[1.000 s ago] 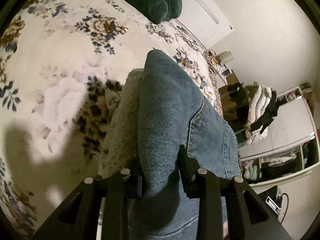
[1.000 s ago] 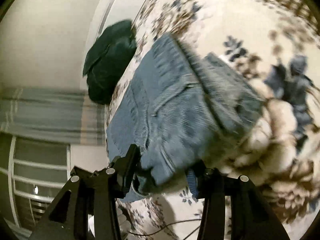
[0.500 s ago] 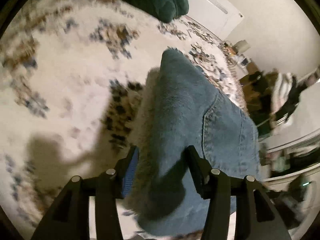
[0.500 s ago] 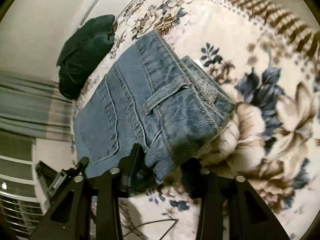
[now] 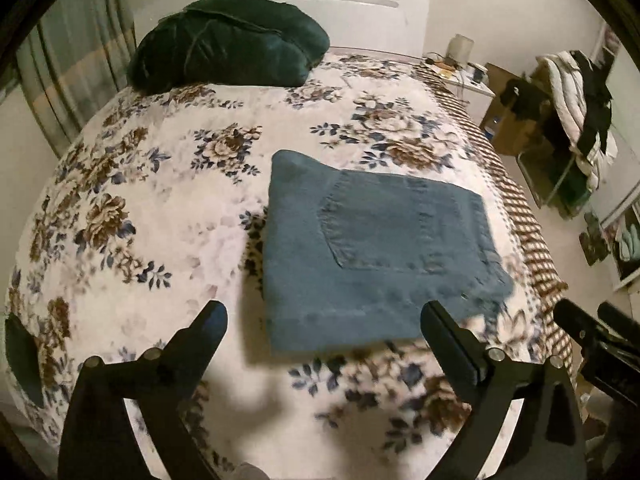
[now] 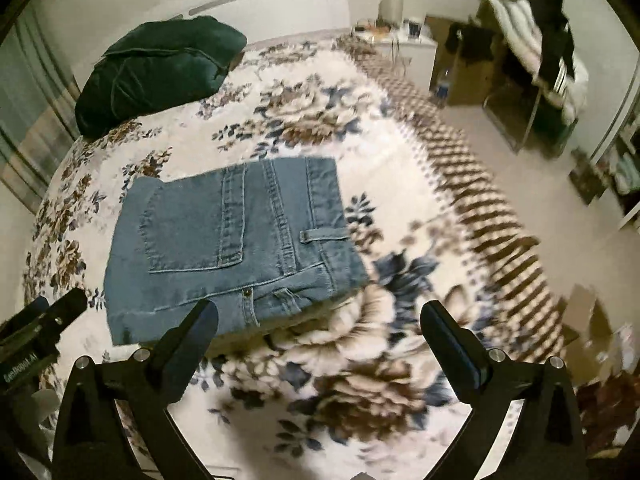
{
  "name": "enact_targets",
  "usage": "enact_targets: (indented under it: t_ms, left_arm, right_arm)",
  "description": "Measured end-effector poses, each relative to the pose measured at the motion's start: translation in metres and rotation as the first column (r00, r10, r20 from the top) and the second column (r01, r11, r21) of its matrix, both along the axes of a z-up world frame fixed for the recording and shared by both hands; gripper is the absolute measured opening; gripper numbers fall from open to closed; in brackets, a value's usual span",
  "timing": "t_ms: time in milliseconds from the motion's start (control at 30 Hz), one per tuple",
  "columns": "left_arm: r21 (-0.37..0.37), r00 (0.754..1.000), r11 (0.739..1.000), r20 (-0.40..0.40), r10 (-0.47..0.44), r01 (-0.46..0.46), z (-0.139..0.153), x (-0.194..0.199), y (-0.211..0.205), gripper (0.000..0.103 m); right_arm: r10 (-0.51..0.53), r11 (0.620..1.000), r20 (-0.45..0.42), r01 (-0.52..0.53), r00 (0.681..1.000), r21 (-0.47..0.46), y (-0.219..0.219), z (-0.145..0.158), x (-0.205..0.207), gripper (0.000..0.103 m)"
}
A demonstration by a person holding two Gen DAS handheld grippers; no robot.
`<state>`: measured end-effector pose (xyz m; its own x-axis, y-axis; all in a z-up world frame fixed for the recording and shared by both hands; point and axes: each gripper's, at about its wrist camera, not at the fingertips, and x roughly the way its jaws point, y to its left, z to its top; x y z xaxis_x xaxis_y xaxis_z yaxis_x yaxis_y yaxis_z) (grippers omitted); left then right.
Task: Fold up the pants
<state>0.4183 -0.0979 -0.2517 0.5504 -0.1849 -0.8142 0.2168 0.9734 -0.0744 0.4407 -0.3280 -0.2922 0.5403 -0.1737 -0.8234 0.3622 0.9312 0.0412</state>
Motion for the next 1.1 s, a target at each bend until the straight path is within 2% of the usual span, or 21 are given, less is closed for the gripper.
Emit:
enact_targets:
  t_ms: [233, 500, 700, 933, 1100]
  left_arm:
    - [0.01, 0.998, 1.0, 0.057, -0.011, 0.011, 0.065, -0.071, -0.007, 0.099]
    - [-0.009, 0.988, 0.999, 0.15, 0.046, -0.045, 0.146, -0.163, 0.004, 0.099]
    - [-0.039, 0.976, 0.996, 0.199, 0.087, -0.081, 0.193, -0.226, 0.019, 0.099]
    - [-0.037, 0.967, 0.996, 0.241, 0.085, -0.078, 0.232, -0.28, 0.03, 0.099]
    - [-0.043, 0.965, 0.997, 0.249, 0.078, -0.07, 0.247, -0.306, 0.039, 0.099]
  right_arm:
    - [0.027, 0.998, 0.059, -0.024, 0.998, -0.054, 0.013, 0.077, -0.077, 0.103]
    - [0.078, 0.995, 0.165, -0.065, 0.983, -0.082, 0.023, 0.171, -0.178, 0.103]
    - [0.138, 0.987, 0.242, -0.113, 0.961, -0.114, 0.042, 0.24, -0.256, 0.103]
    - [0.174, 0.979, 0.292, -0.134, 0.941, -0.151, 0.064, 0.299, -0.334, 0.103]
    - [0.195, 0.97, 0.328, -0.133, 0.924, -0.203, 0.085, 0.336, -0.38, 0.103]
